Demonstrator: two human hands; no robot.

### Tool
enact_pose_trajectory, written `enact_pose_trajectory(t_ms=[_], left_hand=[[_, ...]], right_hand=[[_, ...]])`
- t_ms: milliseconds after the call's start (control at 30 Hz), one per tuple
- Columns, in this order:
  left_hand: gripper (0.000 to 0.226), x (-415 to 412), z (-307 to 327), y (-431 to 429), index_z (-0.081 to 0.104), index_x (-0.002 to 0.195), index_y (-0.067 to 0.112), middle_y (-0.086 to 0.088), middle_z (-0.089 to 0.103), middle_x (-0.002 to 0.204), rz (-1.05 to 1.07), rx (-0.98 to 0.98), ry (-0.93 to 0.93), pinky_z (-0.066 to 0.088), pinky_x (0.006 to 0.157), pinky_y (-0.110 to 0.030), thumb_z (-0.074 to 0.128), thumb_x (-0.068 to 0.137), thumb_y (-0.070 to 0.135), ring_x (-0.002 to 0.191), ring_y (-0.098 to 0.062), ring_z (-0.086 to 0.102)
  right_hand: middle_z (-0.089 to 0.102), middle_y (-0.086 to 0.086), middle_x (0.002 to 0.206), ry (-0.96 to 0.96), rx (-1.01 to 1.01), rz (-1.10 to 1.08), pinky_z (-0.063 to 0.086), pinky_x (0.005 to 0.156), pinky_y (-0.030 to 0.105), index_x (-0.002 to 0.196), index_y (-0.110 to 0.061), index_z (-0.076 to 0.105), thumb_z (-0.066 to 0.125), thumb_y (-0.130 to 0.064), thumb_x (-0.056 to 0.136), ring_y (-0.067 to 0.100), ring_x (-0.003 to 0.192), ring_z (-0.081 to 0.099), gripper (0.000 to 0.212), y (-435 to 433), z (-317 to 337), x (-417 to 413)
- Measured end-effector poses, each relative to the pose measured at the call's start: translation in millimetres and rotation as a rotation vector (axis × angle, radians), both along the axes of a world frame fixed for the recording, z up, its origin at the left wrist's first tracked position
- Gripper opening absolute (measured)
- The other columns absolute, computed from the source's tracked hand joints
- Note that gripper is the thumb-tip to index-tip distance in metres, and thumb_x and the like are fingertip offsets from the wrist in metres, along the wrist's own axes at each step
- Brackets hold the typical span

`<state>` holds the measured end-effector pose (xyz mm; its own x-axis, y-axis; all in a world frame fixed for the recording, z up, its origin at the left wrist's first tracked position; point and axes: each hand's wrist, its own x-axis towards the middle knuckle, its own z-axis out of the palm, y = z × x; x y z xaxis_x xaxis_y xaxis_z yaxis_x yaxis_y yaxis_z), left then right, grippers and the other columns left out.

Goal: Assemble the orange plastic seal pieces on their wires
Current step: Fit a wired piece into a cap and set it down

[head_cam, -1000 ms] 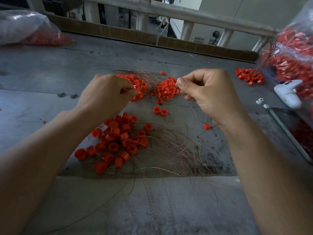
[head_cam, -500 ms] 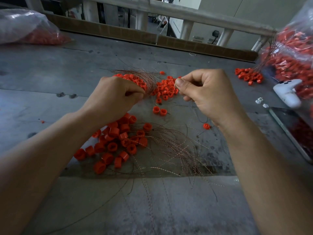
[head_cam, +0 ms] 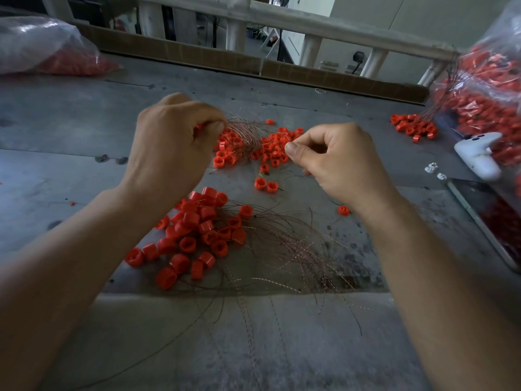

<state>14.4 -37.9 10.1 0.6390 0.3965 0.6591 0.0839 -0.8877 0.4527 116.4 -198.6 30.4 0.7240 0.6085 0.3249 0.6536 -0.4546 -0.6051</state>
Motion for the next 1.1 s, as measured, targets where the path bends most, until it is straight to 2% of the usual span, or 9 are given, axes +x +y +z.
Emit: enact_pose_trajectory(t_ms=[167,333,433,533,600,733,833,967,1100], left_hand=[[0.017,-4,4,2,0.069,0.101,0.011,0.002,0.051,0.091,0.02,-0.076,-0.054,0.031,0.07,-0.004,0.057,0.09,0.014,0.083,-0.01,0.048],[0.017,-8,6,2,0.07,0.1,0.013,0.002,0.052,0.086,0.027,-0.095,-0.11,0.031,0.068,-0.002,0.058,0.089,0.018,0.071,-0.001,0.044],[0.017,-11,10,-2,0.068,0.1,0.016,0.004,0.051,0.081,-0.089,-0.074,-0.118,0.032,0.065,-0.001,0.058,0.087,0.019,0.068,0.004,0.043],[0.019,-14,10,-13,0.058,0.103,0.025,0.014,0.046,0.076,-0.251,-0.068,-0.097,0.036,0.062,-0.004,0.057,0.084,0.021,0.067,0.007,0.046],[0.02,-15,10,-18,0.056,0.103,0.026,0.019,0.044,0.078,-0.312,-0.044,-0.099,0.035,0.061,-0.003,0.058,0.083,0.02,0.067,0.01,0.046],[0.019,-17,10,-20,0.057,0.101,0.027,0.015,0.05,0.08,-0.353,-0.037,-0.094,0.04,0.058,-0.009,0.059,0.083,0.024,0.064,0.002,0.05],[0.02,-20,12,-20,0.06,0.096,0.028,0.01,0.057,0.078,-0.379,-0.197,-0.11,0.05,0.055,-0.014,0.064,0.077,0.033,0.058,-0.012,0.06],[0.012,-19,11,-21,0.061,0.074,0.028,0.009,0.067,0.062,-0.418,-0.489,-0.077,0.049,0.056,-0.008,0.066,0.062,0.029,0.056,-0.003,0.064],[0.026,-14,3,-20,0.065,0.083,0.029,0.024,0.068,0.068,-0.432,-0.676,0.056,0.046,0.06,-0.004,0.072,0.067,0.01,0.062,0.002,0.066]], right_hand=[[0.057,-0.012,0.06,0.003,-0.059,0.007,0.048,0.063,0.022,0.076,-0.019,0.067,0.062,-0.029,0.086,0.009,0.061,0.059,0.015,2,-2,-1],[0.055,-0.015,0.06,-0.003,-0.074,0.026,0.046,0.061,0.019,0.08,-0.018,0.068,0.063,-0.028,0.086,0.003,0.058,0.054,0.013,5,-6,-1],[0.058,-0.017,0.072,-0.01,0.056,0.078,0.048,0.067,0.016,0.094,-0.017,0.068,0.064,-0.022,0.085,-0.003,0.065,0.054,0.011,8,-7,-6],[0.061,-0.009,0.088,0.025,0.195,0.225,0.042,0.063,0.008,0.104,-0.017,0.065,0.066,-0.017,0.083,-0.005,0.066,0.053,0.022,12,-7,-13],[0.061,-0.004,0.087,0.039,0.206,0.324,0.042,0.06,0.01,0.101,-0.016,0.066,0.066,-0.012,0.082,-0.001,0.065,0.053,0.019,14,-8,-18],[0.059,-0.014,0.075,0.037,0.241,0.364,0.046,0.06,0.013,0.089,-0.016,0.068,0.065,-0.006,0.081,0.005,0.065,0.058,0.013,16,-12,-22],[0.063,-0.017,0.078,0.064,0.397,0.323,0.046,0.062,0.01,0.089,-0.023,0.066,0.067,-0.006,0.079,-0.001,0.068,0.062,0.019,13,-6,-17],[0.066,-0.015,0.073,0.103,0.737,0.255,0.046,0.065,0.015,0.084,-0.017,0.065,0.065,-0.005,0.079,-0.001,0.071,0.06,0.012,0,10,-7],[0.063,-0.008,0.067,0.159,1.026,0.189,0.047,0.069,0.027,0.089,-0.008,0.062,0.056,-0.005,0.084,0.01,0.068,0.056,0.008,-15,27,3]])
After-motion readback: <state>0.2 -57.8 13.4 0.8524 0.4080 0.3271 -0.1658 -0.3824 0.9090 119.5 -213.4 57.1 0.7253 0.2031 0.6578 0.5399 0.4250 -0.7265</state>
